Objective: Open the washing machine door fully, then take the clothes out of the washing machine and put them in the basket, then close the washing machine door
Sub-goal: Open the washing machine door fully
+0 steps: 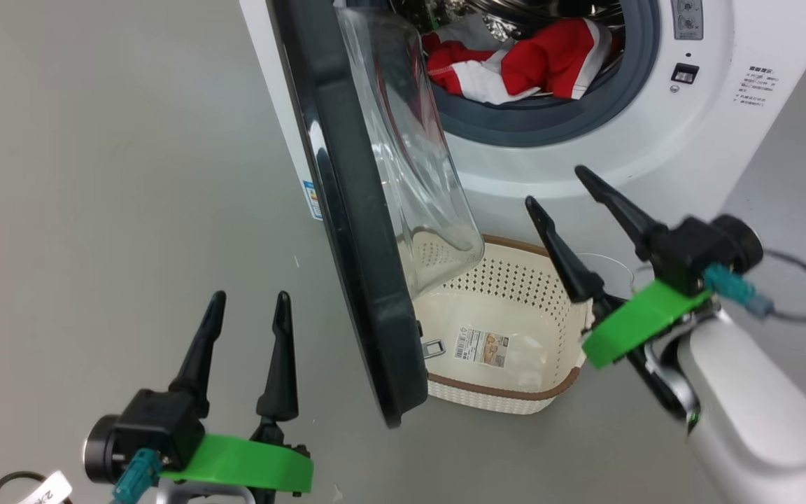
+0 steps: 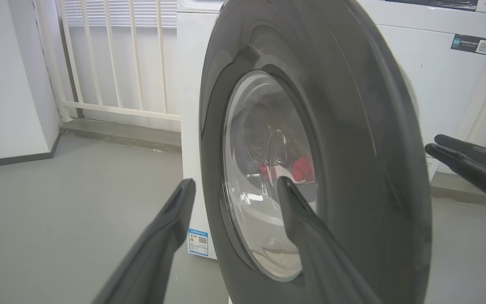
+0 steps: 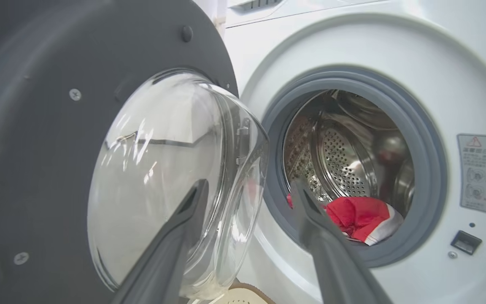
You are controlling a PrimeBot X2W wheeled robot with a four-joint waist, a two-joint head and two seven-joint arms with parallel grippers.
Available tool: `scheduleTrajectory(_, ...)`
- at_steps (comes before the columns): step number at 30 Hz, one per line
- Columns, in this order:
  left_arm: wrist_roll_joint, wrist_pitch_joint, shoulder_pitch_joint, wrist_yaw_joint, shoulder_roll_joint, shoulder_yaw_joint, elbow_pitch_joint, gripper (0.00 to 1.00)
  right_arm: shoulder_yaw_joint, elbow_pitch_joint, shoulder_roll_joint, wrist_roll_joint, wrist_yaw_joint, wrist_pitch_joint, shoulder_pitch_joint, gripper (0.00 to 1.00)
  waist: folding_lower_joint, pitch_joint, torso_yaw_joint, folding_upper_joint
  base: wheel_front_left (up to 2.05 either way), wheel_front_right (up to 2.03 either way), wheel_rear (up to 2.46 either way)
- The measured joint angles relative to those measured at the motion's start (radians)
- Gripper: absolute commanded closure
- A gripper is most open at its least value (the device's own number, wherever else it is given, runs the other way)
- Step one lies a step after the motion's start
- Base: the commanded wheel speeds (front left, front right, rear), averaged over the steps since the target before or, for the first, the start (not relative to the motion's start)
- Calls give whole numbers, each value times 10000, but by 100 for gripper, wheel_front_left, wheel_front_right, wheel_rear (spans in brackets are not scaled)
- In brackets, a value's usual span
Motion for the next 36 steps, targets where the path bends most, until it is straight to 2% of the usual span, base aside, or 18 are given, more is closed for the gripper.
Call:
scheduleTrajectory(3,0,-107,2,12,2,-8,-23,0,-1499,-1486,924,-1432,0,518,1430,0,0,20,27,0,0,0,0)
scheduleTrajectory(4,0,-107,2,12,2,-8,-23,0,-1499,-1486,924,-1432,0,518,1430,0,0,20,27,0,0,0,0)
scheduleTrajectory(6,0,-140,2,12,0,-10,-25,0,-2207,-2426,1354,-2071,0,846,2267,0,0,18,53,0,0,0,0)
scheduleTrajectory(10,0,-263,4,12,-17,-19,-13,0,-3099,-3829,1645,-2516,0,1296,3597,0,0,-24,94,0,0,0,0)
scheduleTrajectory(13,0,-339,10,12,-13,-17,0,0,-3327,-4447,1670,-2385,0,1427,4289,0,0,-72,84,0,0,0,0)
scheduleTrajectory(26,2,-510,173,21,-19,-82,-4,0,-3534,-5212,1714,-1774,0,1404,5658,0,0,-90,-101,0,0,0,0)
scheduleTrajectory(36,-2,-527,177,-10,-29,-98,81,0,-3768,-5246,1726,-1507,0,1321,5824,0,0,-170,-135,0,0,0,0)
